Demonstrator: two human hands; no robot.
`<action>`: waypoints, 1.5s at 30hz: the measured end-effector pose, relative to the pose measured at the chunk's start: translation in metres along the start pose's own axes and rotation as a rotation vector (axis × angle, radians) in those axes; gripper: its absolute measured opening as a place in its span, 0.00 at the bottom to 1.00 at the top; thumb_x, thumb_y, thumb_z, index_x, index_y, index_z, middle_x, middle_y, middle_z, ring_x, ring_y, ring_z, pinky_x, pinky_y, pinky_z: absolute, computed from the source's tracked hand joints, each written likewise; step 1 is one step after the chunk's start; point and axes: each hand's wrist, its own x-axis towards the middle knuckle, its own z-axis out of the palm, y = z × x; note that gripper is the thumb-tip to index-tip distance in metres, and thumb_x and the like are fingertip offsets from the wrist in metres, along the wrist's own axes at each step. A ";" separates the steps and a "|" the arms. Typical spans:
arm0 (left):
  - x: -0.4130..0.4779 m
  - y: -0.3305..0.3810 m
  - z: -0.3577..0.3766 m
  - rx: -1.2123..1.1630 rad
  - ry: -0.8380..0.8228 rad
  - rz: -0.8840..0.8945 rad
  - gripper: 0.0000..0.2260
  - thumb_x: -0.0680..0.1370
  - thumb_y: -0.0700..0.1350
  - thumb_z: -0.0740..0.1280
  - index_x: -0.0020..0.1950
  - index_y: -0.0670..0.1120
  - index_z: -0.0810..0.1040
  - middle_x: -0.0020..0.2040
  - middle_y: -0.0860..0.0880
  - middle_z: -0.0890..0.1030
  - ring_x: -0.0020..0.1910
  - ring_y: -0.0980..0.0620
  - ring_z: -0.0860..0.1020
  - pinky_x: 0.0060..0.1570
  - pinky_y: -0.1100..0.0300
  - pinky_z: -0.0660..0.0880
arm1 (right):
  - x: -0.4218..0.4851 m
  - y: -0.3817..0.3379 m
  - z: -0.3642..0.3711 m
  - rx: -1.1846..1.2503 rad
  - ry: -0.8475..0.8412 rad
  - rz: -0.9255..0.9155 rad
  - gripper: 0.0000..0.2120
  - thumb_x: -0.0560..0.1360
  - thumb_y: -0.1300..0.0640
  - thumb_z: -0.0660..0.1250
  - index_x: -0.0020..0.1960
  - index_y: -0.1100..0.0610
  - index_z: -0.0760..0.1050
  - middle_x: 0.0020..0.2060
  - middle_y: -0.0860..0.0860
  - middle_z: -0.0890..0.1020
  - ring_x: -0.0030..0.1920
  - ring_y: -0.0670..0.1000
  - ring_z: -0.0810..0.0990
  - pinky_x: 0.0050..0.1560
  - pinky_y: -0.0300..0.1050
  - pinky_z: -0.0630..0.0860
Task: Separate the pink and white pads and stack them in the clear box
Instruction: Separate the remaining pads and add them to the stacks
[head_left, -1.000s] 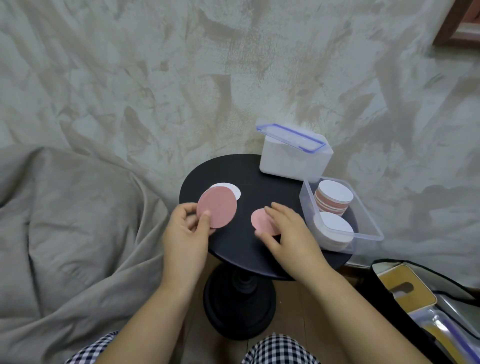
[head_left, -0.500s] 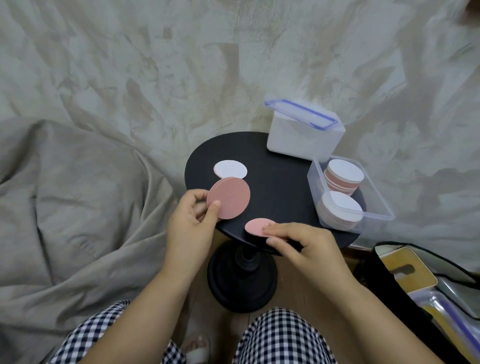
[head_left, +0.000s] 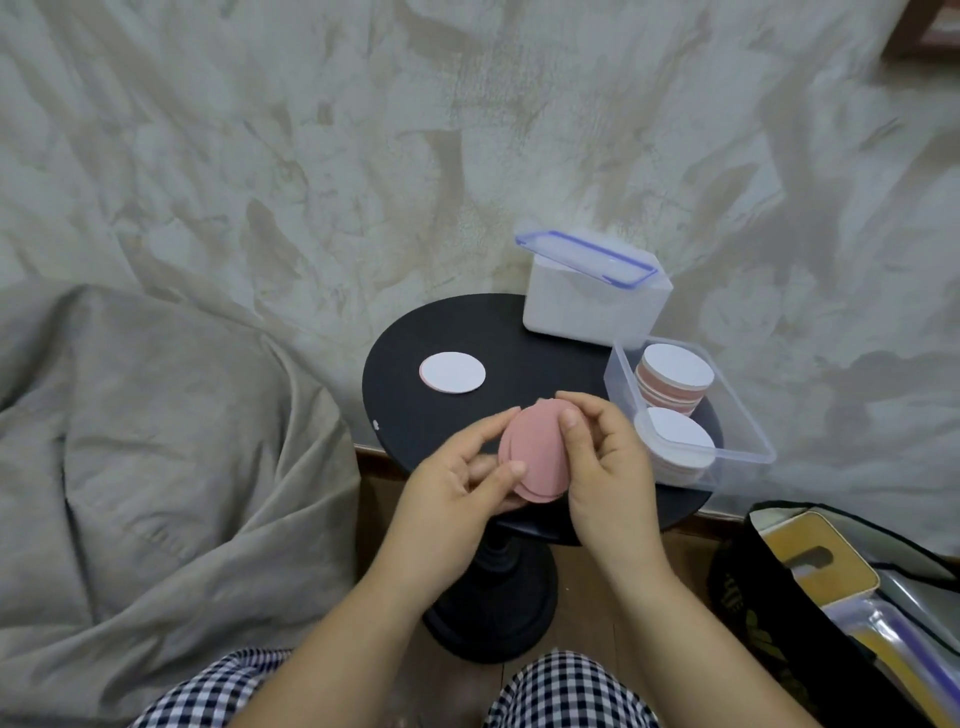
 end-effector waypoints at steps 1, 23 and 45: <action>0.002 -0.001 0.001 0.027 0.006 0.014 0.18 0.77 0.35 0.63 0.64 0.51 0.73 0.48 0.46 0.84 0.51 0.50 0.82 0.50 0.59 0.78 | 0.001 0.000 0.000 -0.028 -0.006 -0.012 0.09 0.79 0.57 0.59 0.54 0.46 0.74 0.53 0.41 0.79 0.54 0.38 0.76 0.54 0.29 0.70; 0.005 -0.030 0.006 0.666 0.187 0.320 0.20 0.79 0.49 0.51 0.71 0.59 0.56 0.68 0.60 0.67 0.66 0.68 0.64 0.60 0.78 0.60 | -0.008 0.020 -0.008 -0.423 -0.130 -0.365 0.22 0.76 0.63 0.58 0.68 0.51 0.66 0.52 0.43 0.76 0.54 0.30 0.70 0.55 0.24 0.65; -0.003 -0.019 0.005 0.373 0.507 0.339 0.12 0.72 0.35 0.70 0.47 0.52 0.82 0.43 0.60 0.83 0.45 0.64 0.80 0.46 0.73 0.73 | -0.013 0.014 -0.013 -0.296 -0.004 -0.391 0.18 0.72 0.69 0.66 0.57 0.52 0.78 0.49 0.39 0.79 0.51 0.37 0.78 0.52 0.28 0.72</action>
